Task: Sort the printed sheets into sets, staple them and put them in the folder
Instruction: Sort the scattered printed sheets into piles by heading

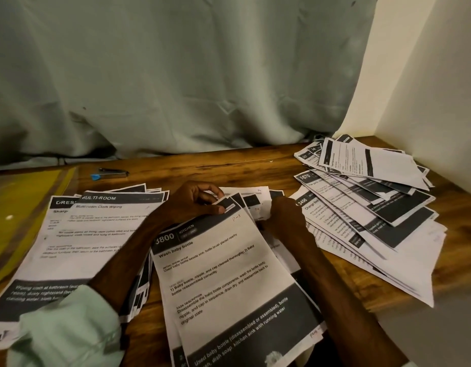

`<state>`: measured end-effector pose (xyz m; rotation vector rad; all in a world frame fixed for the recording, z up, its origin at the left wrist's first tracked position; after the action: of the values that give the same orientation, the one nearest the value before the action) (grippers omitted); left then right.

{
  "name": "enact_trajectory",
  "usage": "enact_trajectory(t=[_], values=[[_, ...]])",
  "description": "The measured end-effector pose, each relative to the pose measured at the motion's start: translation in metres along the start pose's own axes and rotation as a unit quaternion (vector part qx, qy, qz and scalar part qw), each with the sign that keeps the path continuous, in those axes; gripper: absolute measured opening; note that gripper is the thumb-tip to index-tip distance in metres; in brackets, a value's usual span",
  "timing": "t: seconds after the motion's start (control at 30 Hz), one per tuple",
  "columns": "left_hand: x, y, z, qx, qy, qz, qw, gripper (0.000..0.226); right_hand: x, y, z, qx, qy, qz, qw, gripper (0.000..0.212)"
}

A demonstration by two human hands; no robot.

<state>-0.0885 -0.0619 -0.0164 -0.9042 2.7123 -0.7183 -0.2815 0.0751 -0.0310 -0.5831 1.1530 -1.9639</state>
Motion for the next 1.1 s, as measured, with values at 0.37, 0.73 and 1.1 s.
enact_trajectory(t=[0.37,0.73,1.1], values=[[0.001,0.002,0.002,0.001,0.007,0.012,1.0,0.033,0.011,-0.012,0.004,0.048,0.003,0.069,0.996,0.074],[0.01,0.001,0.005,0.03,0.09,-0.065,0.993,0.015,-0.013,-0.002,0.003,0.176,-0.153,-0.006,0.972,0.032],[0.014,0.005,0.004,0.058,0.117,-0.073,0.989,0.014,-0.031,-0.001,0.008,0.255,-0.123,0.124,0.951,0.034]])
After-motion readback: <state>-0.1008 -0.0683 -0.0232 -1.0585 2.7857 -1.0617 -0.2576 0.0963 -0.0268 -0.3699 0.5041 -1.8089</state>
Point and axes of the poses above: each hand's wrist, its own x-axis towards the middle knuckle, its own y-axis out of the palm, z = x × y, the point moved 3 cm from there along x, towards the middle knuckle, and after that the axes turned 3 degrees about x, right-handed, at the moved point
